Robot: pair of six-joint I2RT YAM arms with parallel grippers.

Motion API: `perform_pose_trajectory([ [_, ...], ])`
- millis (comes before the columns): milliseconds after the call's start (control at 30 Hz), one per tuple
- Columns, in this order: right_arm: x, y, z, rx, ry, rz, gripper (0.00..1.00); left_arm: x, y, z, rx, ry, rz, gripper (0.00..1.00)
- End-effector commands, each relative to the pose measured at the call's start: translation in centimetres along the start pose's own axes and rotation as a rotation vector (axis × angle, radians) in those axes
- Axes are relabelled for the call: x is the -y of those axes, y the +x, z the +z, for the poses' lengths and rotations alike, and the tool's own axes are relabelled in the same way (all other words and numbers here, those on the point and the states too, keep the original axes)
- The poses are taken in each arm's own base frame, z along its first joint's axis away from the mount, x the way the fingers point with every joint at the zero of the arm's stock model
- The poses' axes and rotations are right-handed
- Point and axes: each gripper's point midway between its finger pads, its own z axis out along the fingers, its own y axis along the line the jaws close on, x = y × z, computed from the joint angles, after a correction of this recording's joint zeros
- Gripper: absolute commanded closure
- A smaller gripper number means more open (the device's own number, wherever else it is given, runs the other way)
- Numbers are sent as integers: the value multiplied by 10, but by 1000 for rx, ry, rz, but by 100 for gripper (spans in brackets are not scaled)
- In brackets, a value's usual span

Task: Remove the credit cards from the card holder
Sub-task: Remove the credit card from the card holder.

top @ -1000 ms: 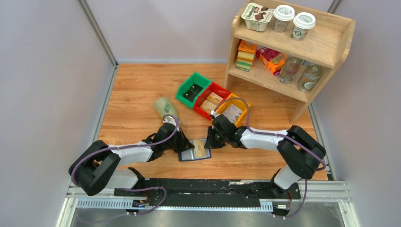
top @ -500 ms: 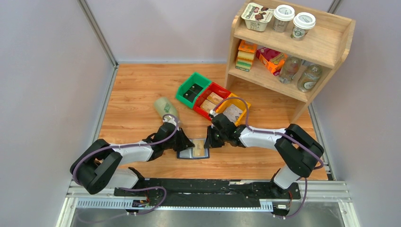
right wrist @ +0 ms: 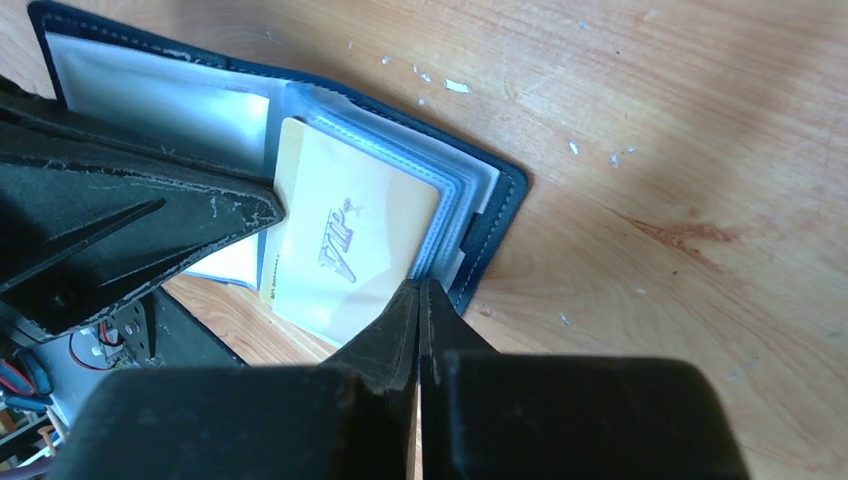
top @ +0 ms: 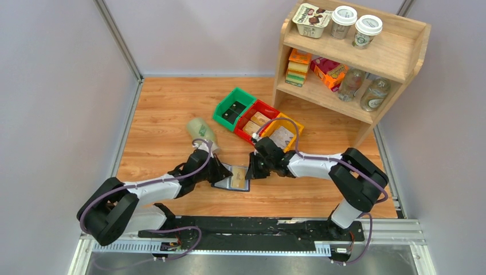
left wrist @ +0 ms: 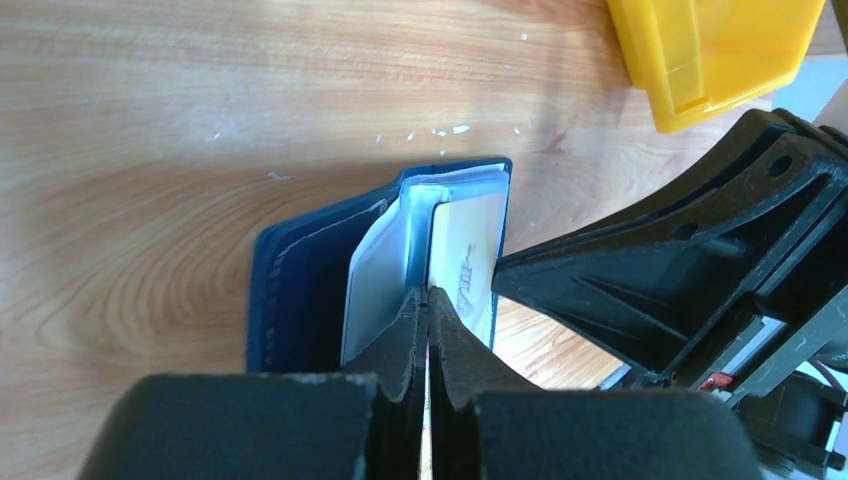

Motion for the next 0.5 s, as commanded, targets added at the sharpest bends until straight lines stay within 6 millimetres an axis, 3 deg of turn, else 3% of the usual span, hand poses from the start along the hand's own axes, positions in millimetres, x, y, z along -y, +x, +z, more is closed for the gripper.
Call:
perform_pose_trajectory([
  [0, 40, 29, 15, -70, 149, -5, 100, -7, 14, -10, -39, -27, -9, 100],
  [267, 24, 15, 8, -47, 110, -31, 100, -50, 18, -23, -9, -206, -38, 100],
  [333, 11, 8, 3, -31, 71, -34, 99, -49, 19, -23, -5, -194, -49, 100],
  [467, -19, -11, -8, 18, -23, -39, 86, -44, 20, -21, -7, -163, -51, 100],
])
